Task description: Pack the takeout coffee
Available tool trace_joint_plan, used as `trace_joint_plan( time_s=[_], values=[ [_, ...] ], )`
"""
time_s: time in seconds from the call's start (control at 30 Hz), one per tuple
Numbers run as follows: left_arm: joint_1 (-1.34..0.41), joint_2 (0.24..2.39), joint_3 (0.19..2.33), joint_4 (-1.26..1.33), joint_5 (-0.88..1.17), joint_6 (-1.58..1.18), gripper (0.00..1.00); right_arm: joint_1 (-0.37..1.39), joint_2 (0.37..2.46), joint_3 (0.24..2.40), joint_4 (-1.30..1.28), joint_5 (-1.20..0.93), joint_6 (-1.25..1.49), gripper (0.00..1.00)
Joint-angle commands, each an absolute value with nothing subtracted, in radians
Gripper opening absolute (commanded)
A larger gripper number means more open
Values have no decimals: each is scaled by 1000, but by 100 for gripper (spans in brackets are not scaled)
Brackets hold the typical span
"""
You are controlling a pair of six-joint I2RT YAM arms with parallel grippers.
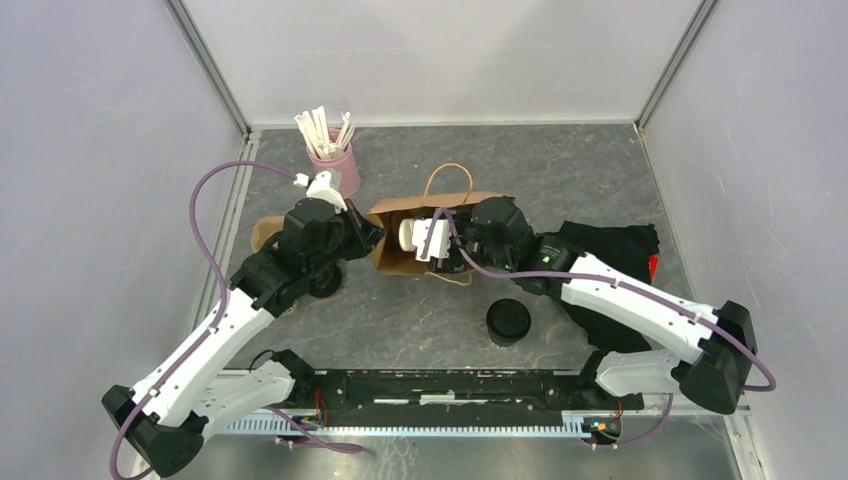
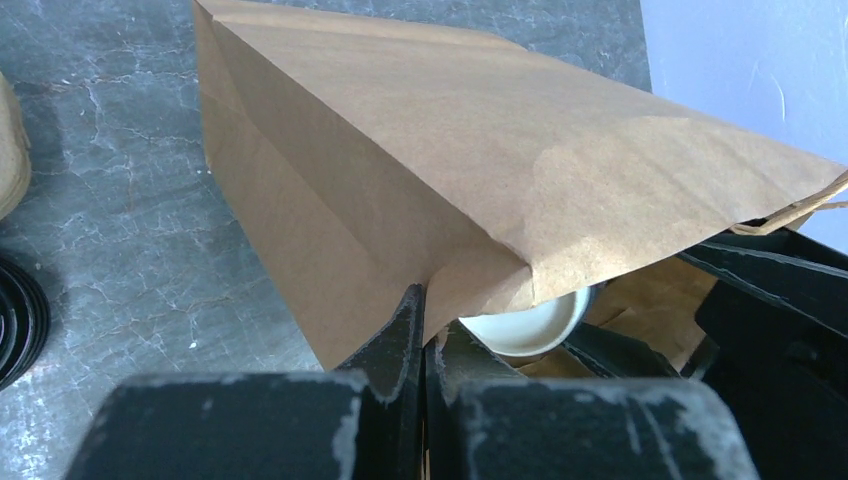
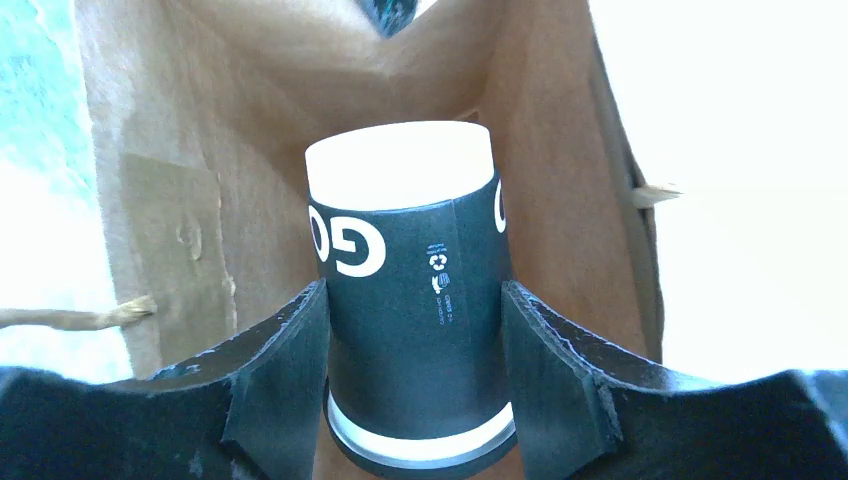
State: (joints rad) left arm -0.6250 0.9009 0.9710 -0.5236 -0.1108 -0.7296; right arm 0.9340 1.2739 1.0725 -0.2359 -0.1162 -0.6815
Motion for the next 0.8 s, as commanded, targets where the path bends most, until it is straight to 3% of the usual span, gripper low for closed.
trace_joint_plan(
  time_s=[0.0, 0.47, 0.77],
  values=[
    [-626, 917, 1030, -530, -92, -796, 2, 936, 1229, 1101, -175, -128, -546, 52],
    [-626, 1012, 1225, -700, -22, -805, 2, 934, 1274, 1278, -226, -138, -457, 51],
    [-626, 964, 1170, -717, 46, -764, 2, 895, 1294, 1328, -277, -160, -445, 50]
  ],
)
